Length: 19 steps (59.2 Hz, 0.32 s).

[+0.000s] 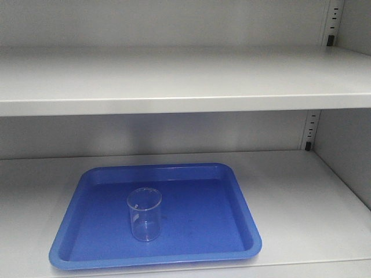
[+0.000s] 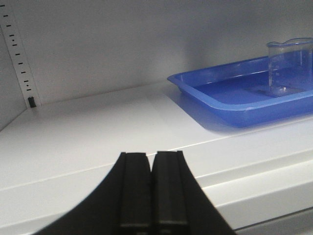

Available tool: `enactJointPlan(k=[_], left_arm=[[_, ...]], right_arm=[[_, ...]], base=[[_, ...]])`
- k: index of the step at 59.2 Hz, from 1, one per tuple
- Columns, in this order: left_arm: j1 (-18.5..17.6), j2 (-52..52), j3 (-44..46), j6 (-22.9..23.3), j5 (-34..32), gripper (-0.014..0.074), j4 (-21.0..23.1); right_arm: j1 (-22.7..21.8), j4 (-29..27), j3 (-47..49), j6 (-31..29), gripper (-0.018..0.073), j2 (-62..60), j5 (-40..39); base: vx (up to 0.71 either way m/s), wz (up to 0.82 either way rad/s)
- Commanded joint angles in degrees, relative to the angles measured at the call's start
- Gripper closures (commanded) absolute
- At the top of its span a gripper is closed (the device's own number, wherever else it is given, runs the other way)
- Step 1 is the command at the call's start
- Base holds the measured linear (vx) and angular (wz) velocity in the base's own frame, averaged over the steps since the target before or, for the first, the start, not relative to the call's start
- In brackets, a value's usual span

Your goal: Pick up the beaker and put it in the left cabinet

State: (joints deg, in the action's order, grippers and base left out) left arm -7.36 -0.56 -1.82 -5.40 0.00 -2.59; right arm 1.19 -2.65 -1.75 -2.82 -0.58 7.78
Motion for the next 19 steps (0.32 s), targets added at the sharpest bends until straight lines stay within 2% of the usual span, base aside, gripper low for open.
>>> enactJointPlan(k=[1,19], left_arm=[[0.0,-1.1,-0.9,0.2,-4.3,0.0595,0.2],[0.0,-1.1,-0.9,0.2,-4.3,0.0595,0.2]], right_arm=[[-0.4,0.5,-0.3,-0.2,0.0565,-0.9,-4.6],[-0.4,0.5,-0.3,-0.2,0.0565,-0.9,-4.6]], base=[[0.0,0.0],[0.0,0.0]])
